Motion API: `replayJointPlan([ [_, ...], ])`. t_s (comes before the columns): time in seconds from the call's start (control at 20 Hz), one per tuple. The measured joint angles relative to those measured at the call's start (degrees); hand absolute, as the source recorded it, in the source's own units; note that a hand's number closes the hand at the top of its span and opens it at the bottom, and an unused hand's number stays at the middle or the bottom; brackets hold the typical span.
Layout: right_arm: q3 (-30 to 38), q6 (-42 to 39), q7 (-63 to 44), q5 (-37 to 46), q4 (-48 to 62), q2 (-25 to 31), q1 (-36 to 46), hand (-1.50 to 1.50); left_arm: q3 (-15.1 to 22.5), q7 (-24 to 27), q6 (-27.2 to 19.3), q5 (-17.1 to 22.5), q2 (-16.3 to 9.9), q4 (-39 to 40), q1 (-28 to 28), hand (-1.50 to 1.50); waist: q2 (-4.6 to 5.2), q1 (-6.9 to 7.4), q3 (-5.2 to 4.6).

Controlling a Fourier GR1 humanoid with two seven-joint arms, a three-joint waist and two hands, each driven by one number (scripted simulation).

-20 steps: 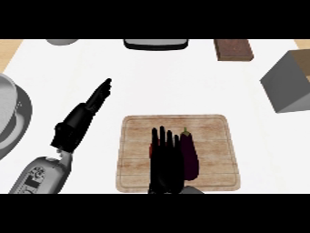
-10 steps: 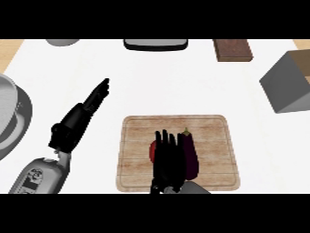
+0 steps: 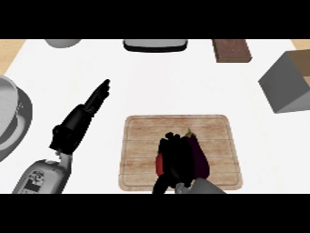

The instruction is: Pick the tomato from the cutting board and place it in the cardboard box

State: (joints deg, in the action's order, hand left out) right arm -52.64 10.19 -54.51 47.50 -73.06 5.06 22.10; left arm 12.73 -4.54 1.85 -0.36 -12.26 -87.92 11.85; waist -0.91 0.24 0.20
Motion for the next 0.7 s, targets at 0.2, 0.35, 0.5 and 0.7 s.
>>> replayJointPlan([
  [0.2, -0.8, 0.99, 15.12, -2.61, -6.79, 14.19, -3.44, 1.5, -0.53, 0.52, -0.12, 0.11, -0.36, -0.23, -1.27, 0.0, -0.13, -1.05, 0.15],
  [0.35, 0.12, 3.25, 26.14, -4.65, -9.95, 25.14, -5.93, 1.5, -1.03, 0.27, -0.25, 0.3, -0.57, -0.38, -1.6, 0.0, 0.0, -2.0, 0.14],
  [0.5, 3.63, 7.41, 37.05, -7.44, -11.18, 36.36, -8.45, 1.5, -1.43, 0.33, -0.21, 0.44, -0.84, -0.71, -1.95, 0.0, 0.32, -2.61, 0.09],
  [0.7, 10.87, 15.14, 51.22, -13.4, -10.66, 48.18, -12.08, 1.5, -1.87, -0.14, -0.03, 0.64, -1.09, -1.03, -1.81, 0.0, 0.57, -2.87, 0.04],
])
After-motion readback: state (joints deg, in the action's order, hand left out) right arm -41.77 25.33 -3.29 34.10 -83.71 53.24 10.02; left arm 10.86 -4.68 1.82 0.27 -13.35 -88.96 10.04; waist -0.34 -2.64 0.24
